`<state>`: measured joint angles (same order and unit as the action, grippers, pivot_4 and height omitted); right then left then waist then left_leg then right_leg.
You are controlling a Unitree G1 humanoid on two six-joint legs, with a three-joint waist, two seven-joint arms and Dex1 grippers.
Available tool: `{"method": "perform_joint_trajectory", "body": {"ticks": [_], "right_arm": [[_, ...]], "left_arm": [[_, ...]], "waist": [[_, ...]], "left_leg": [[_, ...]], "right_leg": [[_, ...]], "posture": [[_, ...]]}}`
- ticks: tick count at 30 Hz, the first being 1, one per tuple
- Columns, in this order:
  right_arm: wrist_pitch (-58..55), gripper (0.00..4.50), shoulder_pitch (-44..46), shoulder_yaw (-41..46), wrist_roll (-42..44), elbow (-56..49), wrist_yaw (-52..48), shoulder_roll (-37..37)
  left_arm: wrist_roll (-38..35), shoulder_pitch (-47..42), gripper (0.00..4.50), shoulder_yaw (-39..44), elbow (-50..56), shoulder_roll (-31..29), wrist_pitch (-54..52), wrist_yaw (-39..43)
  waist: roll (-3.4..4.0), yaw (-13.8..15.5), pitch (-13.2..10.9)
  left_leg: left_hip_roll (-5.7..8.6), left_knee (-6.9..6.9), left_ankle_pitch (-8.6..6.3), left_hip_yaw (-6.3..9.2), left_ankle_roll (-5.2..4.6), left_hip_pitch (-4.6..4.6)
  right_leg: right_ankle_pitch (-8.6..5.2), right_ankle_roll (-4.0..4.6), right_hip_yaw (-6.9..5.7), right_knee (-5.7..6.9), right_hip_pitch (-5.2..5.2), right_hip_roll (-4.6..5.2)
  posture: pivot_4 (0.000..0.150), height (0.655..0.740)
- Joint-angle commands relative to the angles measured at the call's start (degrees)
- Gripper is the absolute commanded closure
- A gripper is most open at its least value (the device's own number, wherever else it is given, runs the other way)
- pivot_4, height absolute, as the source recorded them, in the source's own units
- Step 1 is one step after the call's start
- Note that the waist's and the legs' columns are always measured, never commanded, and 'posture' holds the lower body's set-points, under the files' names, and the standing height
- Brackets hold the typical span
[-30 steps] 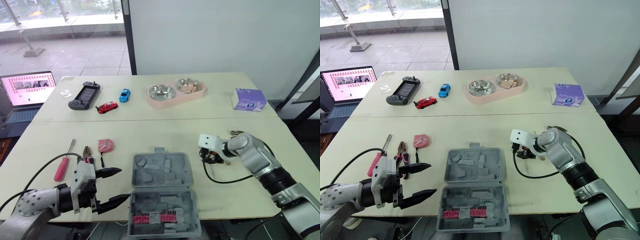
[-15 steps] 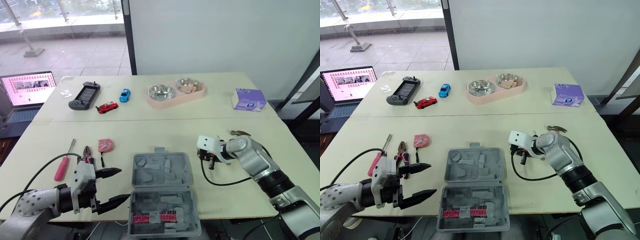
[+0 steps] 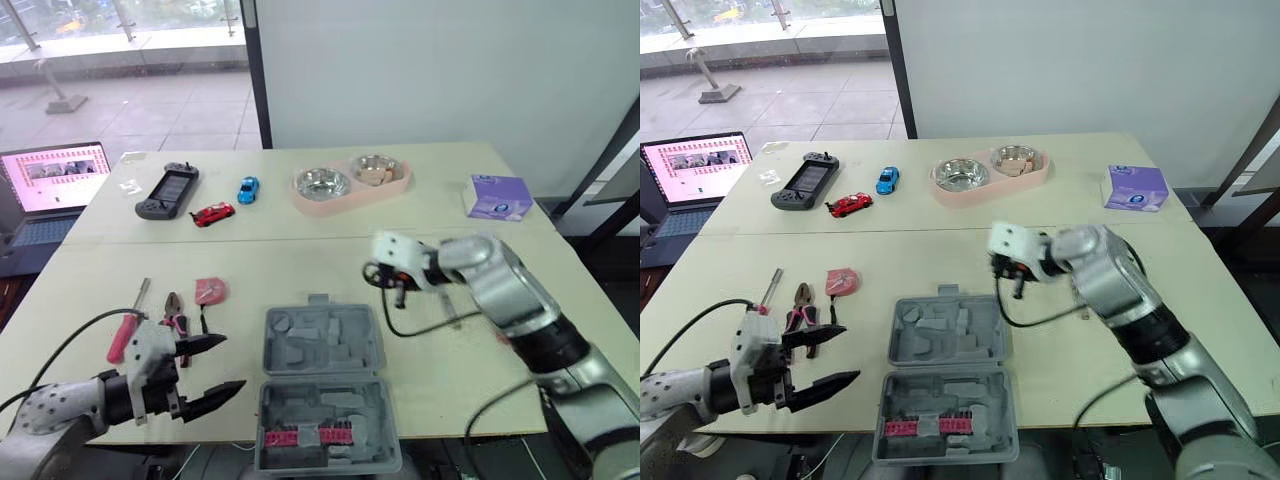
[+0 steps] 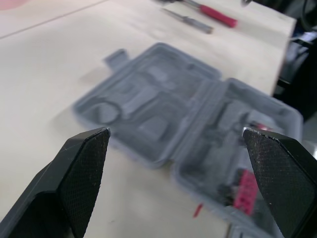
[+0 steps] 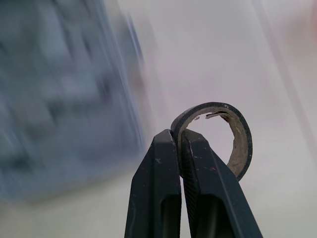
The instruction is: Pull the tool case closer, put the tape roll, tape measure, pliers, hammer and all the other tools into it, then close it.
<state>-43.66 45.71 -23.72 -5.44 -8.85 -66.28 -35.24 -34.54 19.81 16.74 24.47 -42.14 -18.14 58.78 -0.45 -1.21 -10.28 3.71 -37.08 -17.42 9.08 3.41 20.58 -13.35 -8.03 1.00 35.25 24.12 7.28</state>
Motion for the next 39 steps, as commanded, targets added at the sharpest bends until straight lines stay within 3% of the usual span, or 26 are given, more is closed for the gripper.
{"method": "perform_joint_trajectory", "body": {"ticks": [1, 6, 12, 25, 39], "right_arm": [[-2.8, 4.42, 3.2, -5.5, 2.2, -3.4, -1.1, 5.6], [-0.3, 4.42, 6.5, -15.7, -0.5, 2.3, 1.2, 15.3], [6.9, 4.42, 8.9, -20.9, -3.4, 14.8, 3.0, 20.4], [15.4, 4.42, 10.9, -21.1, -7.2, 30.8, 5.1, 28.1], [18.6, 4.42, 11.0, -19.9, -9.1, 35.7, 5.8, 30.3]], "left_arm": [[-0.6, 0.7, 0.00, 2.9, -0.6, 0.2, 1.7, 0.6], [-0.4, 1.6, 0.00, 4.6, -1.6, 0.6, 2.4, 0.6], [-0.1, 2.4, 0.00, 4.6, -1.2, 0.8, 2.7, 0.7], [-0.1, 3.0, 0.00, 4.5, 0.0, 0.9, 2.3, -0.2], [-0.5, 2.6, 0.00, 4.6, 1.0, 0.7, 1.6, -0.8]], "waist": [[-0.02, 0.2, 0.0], [-0.02, 0.2, 0.0], [-0.02, 0.2, 0.0], [0.00, -1.5, 0.0], [0.01, -1.4, 0.0]], "left_leg": [[-0.06, 0.01, 0.00, 0.01, 0.00, 0.00], [-0.20, 0.02, 0.02, 0.04, 0.09, 0.31], [-0.27, -0.02, 0.14, 0.05, 0.30, 0.43], [-0.52, 0.04, 0.18, 0.03, 0.36, 0.41], [-0.53, 0.04, 0.19, 0.03, 0.38, 0.41]], "right_leg": [[0.02, 0.03, 0.00, -0.01, 0.01, -0.06], [0.14, 0.22, -0.02, -0.01, 0.36, -0.22], [0.28, 0.41, -0.02, -0.01, 0.47, -0.35], [0.37, 0.56, -0.01, 0.24, 0.69, -0.61], [0.38, 0.57, -0.01, 0.26, 0.70, -0.63]], "posture": [[0.150, 0.7360], [0.150, 0.7360], [0.150, 0.7360], [0.150, 0.7360], [0.150, 0.7360]]}}
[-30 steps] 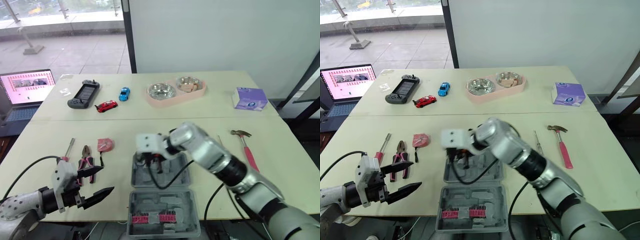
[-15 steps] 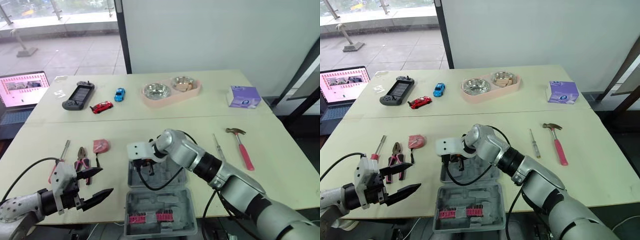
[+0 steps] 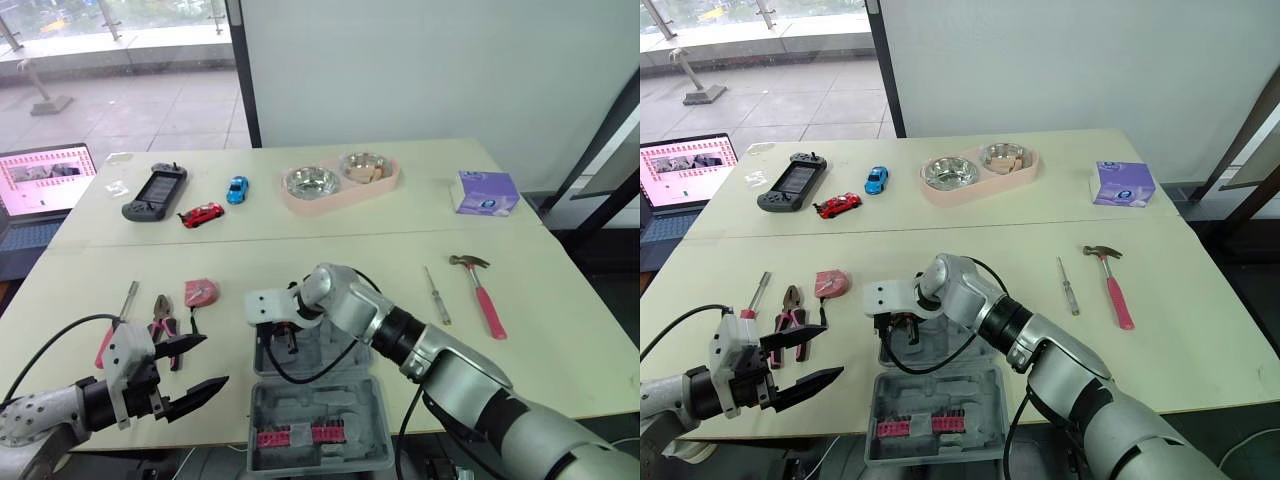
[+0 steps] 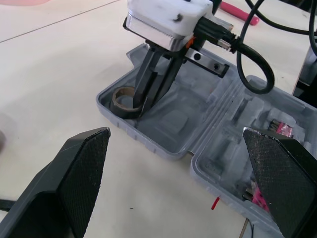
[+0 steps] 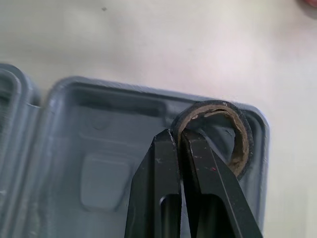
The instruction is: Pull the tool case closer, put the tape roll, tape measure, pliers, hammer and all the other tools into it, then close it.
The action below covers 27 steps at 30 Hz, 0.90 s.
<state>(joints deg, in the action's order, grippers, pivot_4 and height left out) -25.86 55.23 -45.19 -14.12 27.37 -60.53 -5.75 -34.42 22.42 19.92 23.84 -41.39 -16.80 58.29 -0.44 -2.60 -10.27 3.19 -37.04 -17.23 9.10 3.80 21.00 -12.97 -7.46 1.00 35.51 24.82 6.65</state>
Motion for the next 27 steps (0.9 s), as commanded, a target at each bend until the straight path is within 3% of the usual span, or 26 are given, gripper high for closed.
{"method": "perform_joint_trajectory", "body": {"ticks": [1, 8, 12, 20, 27], "right_arm": [[1.0, 4.42, 1.4, 1.7, -0.6, -0.3, 0.1, 0.9], [1.3, 4.42, 1.0, 2.1, -1.2, -1.1, -0.2, 1.2], [1.2, 2.99, 1.0, 2.5, -1.3, -1.4, -0.1, 1.3], [-0.4, 2.99, 0.8, 4.8, -0.3, -4.2, -0.8, 0.5], [-3.4, 2.99, -5.2, 11.2, 4.9, -14.8, -0.6, -1.6]], "left_arm": [[-0.6, -0.1, 0.00, 1.3, 1.7, -0.1, 0.2, -0.4], [-0.8, -0.5, 0.00, 1.1, 1.8, -0.1, -0.1, -0.5], [-0.9, -0.8, 0.00, 1.0, 1.7, -0.1, -0.2, -0.6], [-0.9, -1.2, 0.00, 0.8, 1.3, -0.3, -0.4, -0.5], [-1.0, -1.1, 0.00, 0.8, 1.3, -0.3, -0.5, -0.2]], "waist": [[0.00, 0.0, 0.0], [0.00, 0.0, 0.0], [0.00, 0.0, 0.0], [0.00, 0.0, 0.0], [-0.01, 0.0, 0.0]], "left_leg": [[0.00, 0.00, 0.00, 0.00, 0.00, 0.00], [0.00, 0.00, 0.00, 0.00, 0.00, 0.00], [0.00, 0.00, 0.00, 0.00, 0.00, 0.00], [0.00, 0.00, 0.00, 0.00, 0.00, 0.00], [0.00, 0.00, 0.00, 0.00, 0.00, 0.01]], "right_leg": [[0.00, 0.00, 0.00, 0.00, 0.00, 0.00], [0.00, 0.00, 0.00, 0.00, 0.00, 0.00], [0.00, 0.00, 0.00, 0.00, 0.00, 0.00], [0.00, 0.00, 0.00, 0.01, 0.00, 0.00], [0.00, 0.00, 0.01, -0.01, -0.01, 0.00]], "posture": [[0.150, 0.7360], [0.150, 0.7360], [0.150, 0.7360], [0.150, 0.7360], [0.150, 0.7360]]}}
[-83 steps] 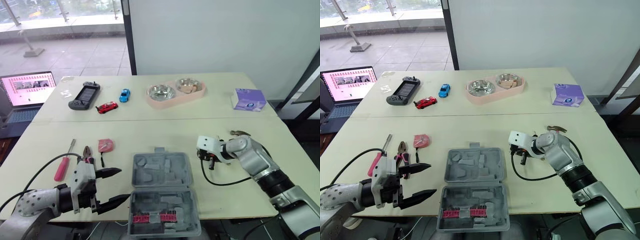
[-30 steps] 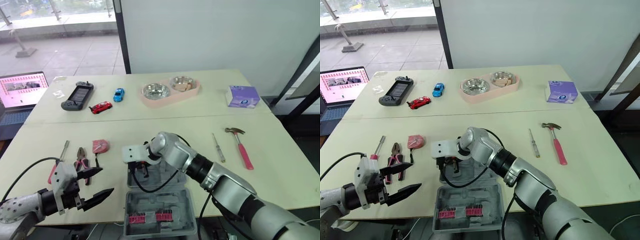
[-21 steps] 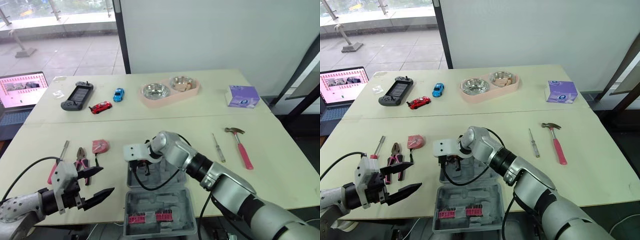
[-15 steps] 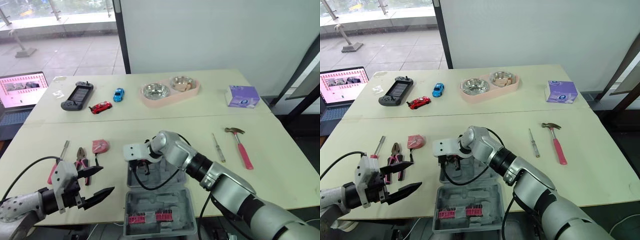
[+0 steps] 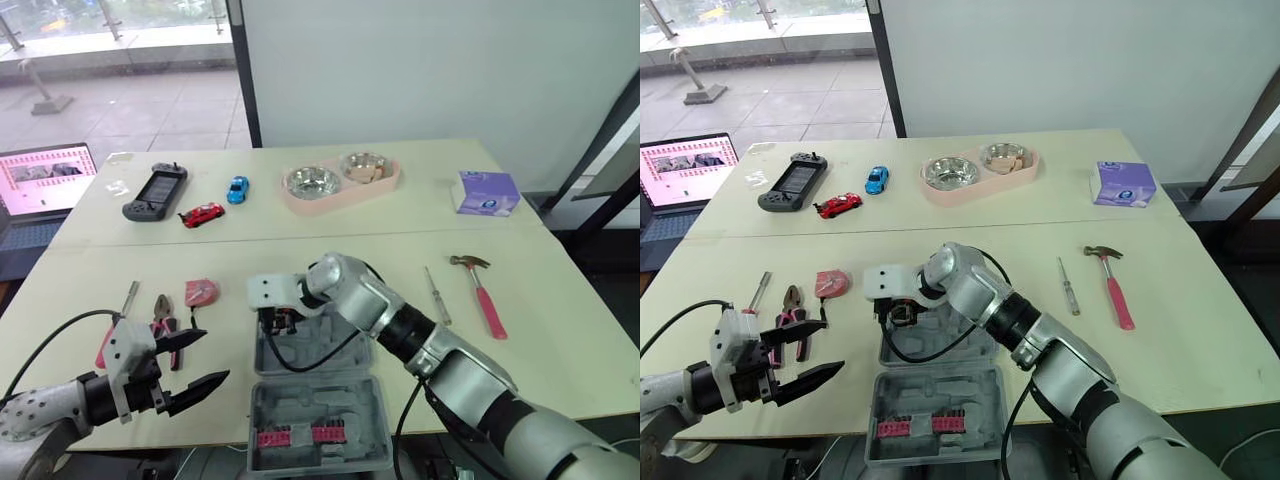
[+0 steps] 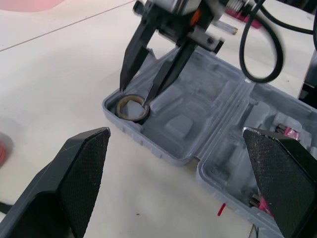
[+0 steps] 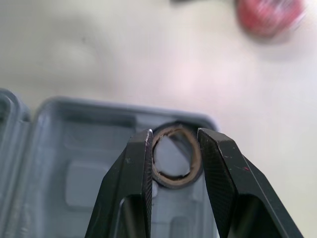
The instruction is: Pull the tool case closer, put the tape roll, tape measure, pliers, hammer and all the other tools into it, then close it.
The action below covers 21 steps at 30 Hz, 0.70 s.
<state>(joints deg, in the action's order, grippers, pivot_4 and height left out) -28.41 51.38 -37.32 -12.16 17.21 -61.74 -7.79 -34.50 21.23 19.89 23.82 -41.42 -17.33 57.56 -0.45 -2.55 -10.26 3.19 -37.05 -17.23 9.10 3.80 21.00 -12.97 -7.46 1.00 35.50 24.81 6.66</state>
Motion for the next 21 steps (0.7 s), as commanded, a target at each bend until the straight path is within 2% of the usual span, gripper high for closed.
{"method": "perform_joint_trajectory", "body": {"ticks": [1, 6, 11, 21], "right_arm": [[-0.8, 2.99, -2.9, 4.5, 4.2, -6.2, 0.2, -0.1], [5.8, 2.99, -9.6, 9.2, 8.3, -8.7, 3.4, -0.5], [13.9, 2.99, -13.7, 12.0, 10.7, -4.1, 7.8, 2.1], [20.3, 2.99, -13.1, 9.9, 7.5, 8.6, 11.1, 5.0]], "left_arm": [[-0.9, 0.1, 0.00, 0.9, 1.3, -0.3, 0.0, 0.6], [-1.0, 0.0, 0.00, 1.2, 1.1, -0.3, -0.1, 0.6], [-0.9, -0.4, 0.00, 1.2, 0.9, -0.4, -0.2, 0.7], [-0.9, -0.9, 0.00, 1.6, 0.8, -0.6, -0.8, 0.9]], "waist": [[0.00, 0.0, 0.0], [-0.01, 0.0, 0.0], [-0.01, -0.1, 0.0], [-0.01, -0.1, 0.0]], "left_leg": [[0.00, -0.01, 0.00, 0.00, 0.00, 0.00], [0.00, -0.01, 0.00, -0.01, 0.00, 0.00], [-0.01, -0.02, 0.00, -0.03, 0.00, -0.02], [-0.01, -0.02, 0.00, -0.04, 0.00, -0.06]], "right_leg": [[0.00, 0.00, 0.00, 0.00, 0.00, 0.00], [0.00, 0.00, 0.00, 0.01, -0.01, 0.00], [0.01, 0.01, 0.01, 0.02, -0.01, 0.00], [0.01, 0.01, 0.02, 0.02, -0.04, -0.02]], "posture": [[0.150, 0.7360], [0.150, 0.7360], [0.150, 0.7360], [0.150, 0.7360]]}}
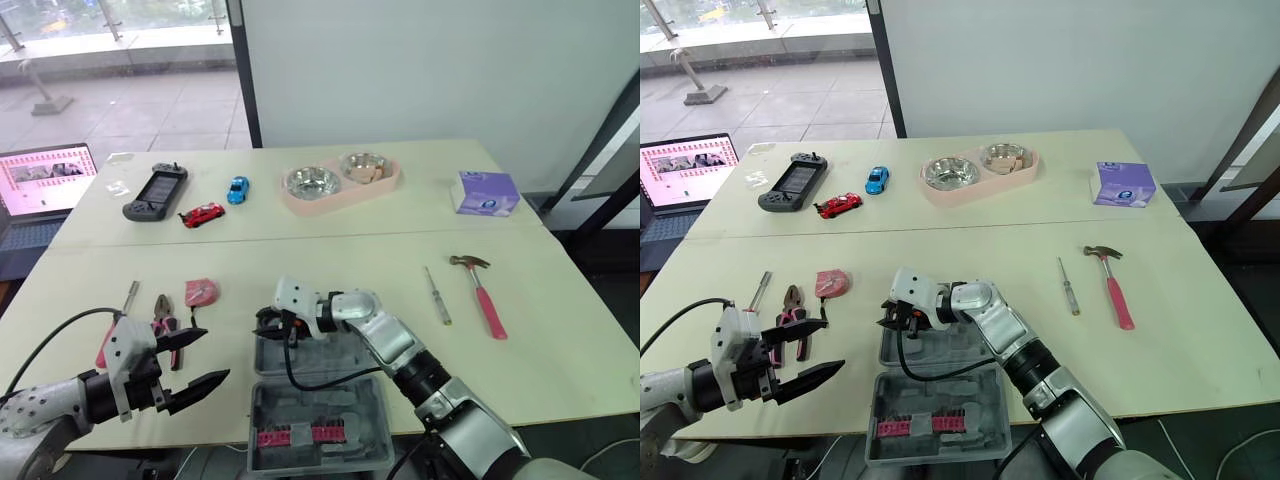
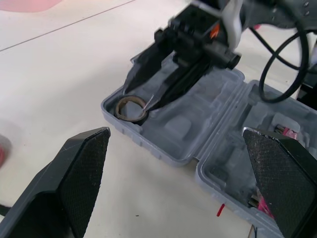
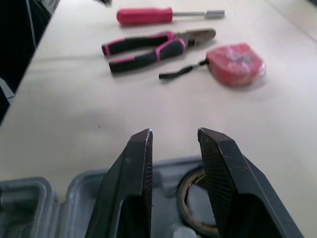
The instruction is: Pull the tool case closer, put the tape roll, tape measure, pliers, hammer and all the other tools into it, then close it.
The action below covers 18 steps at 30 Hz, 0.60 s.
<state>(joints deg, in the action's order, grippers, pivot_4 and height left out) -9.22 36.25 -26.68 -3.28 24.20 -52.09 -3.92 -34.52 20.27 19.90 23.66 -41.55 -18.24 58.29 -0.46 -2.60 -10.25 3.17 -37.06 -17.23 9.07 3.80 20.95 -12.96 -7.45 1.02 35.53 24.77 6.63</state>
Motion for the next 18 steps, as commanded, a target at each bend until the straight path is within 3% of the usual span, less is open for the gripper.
{"method": "perform_joint_trajectory", "body": {"ticks": [1, 14, 18], "right_arm": [[1.2, 2.99, 2.6, -0.9, -2.1, 2.8, 1.9, 1.3], [-2.5, 2.99, 2.8, -3.1, -5.5, 8.1, 2.6, 1.6], [-0.9, 2.99, 2.4, -0.8, -2.6, 6.2, 1.5, 2.6]], "left_arm": [[-0.9, 0.1, 0.00, 1.7, 1.1, -0.5, 0.0, 0.1], [-1.3, 1.2, 0.00, 2.2, 2.3, -0.3, -0.4, -0.3], [-1.4, 1.2, 0.00, 2.3, 2.4, -0.4, -0.4, -0.4]], "waist": [[0.00, 0.0, 0.0], [0.02, -0.1, 0.0], [0.02, -0.1, 0.0]], "left_leg": [[0.00, 0.00, 0.00, 0.00, 0.00, 0.00], [-0.01, 0.02, 0.00, -0.02, 0.00, -0.15], [-0.02, 0.09, 0.00, -0.07, -0.01, -0.47]], "right_leg": [[0.00, 0.00, 0.00, 0.01, 0.00, 0.00], [0.00, 0.01, 0.04, 0.02, -0.09, -0.03], [-0.01, 0.01, 0.10, 0.01, -0.34, -0.04]], "posture": [[0.150, 0.7360], [0.150, 0.7360], [0.150, 0.7360]]}}
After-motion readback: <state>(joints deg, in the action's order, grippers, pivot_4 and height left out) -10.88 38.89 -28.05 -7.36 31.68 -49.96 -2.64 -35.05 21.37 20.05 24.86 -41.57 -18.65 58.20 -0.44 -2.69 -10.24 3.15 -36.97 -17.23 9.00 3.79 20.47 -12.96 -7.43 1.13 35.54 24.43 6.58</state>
